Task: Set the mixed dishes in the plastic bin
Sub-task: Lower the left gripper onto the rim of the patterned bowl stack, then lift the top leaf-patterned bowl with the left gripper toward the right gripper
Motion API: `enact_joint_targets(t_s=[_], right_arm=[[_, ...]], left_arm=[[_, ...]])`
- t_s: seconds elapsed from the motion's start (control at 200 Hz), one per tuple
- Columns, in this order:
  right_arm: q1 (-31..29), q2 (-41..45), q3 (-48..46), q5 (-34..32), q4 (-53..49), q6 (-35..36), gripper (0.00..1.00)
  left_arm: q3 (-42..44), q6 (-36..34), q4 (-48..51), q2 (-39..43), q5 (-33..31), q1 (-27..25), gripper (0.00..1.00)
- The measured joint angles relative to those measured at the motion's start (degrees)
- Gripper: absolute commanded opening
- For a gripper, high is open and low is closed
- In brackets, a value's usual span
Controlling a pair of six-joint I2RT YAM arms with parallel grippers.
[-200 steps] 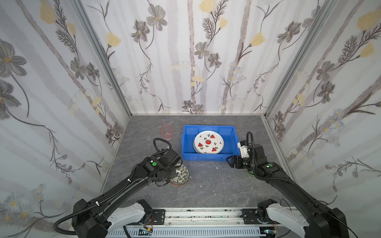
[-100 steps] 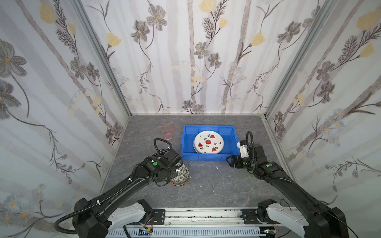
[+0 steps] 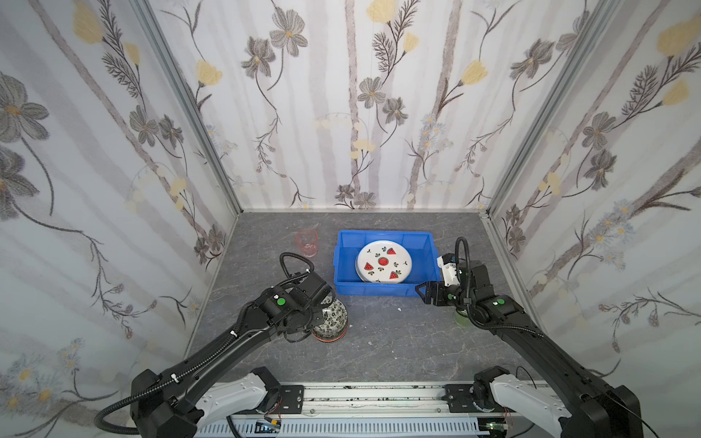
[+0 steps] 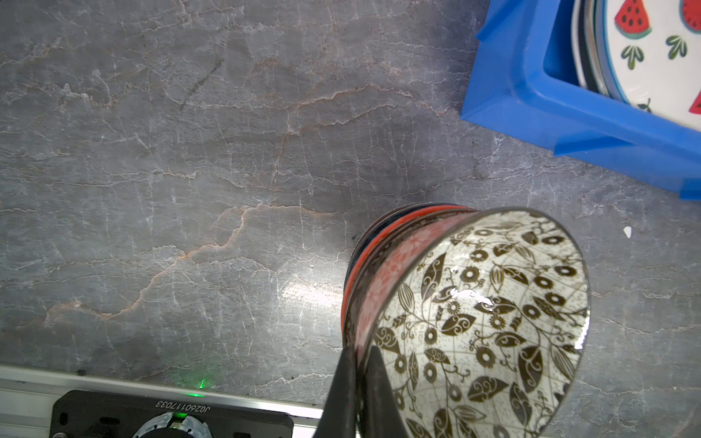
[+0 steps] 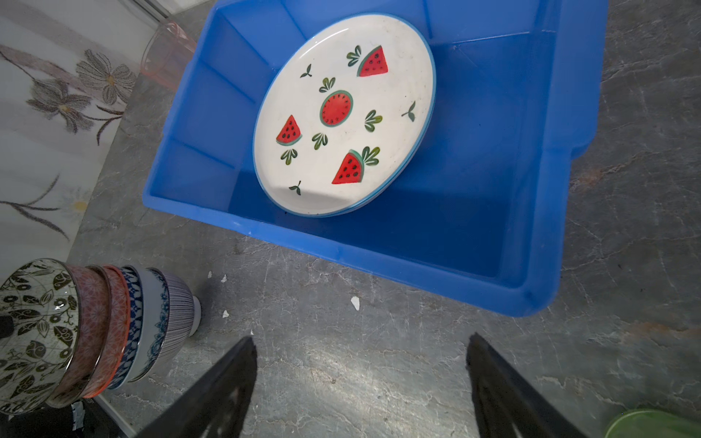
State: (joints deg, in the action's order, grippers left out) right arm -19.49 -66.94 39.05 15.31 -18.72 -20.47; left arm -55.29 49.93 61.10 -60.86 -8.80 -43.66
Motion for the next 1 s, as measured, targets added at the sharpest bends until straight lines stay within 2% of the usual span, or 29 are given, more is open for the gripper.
enact_joint_targets(t_s=[0.465,0.999], right_arm=[[-2.3,-0.6,3.1,1.3,-2.1,0.0,0.8],[-15.1,-3.3,20.4,-2.6,-13.4,-0.5,0.76]], left_arm=[[-1.4,0.4,-0.1,0.7,0.6,0.0,0.0],[-6.6,0.9,-4.7,-2.4,3.7,-0.1,0.0]])
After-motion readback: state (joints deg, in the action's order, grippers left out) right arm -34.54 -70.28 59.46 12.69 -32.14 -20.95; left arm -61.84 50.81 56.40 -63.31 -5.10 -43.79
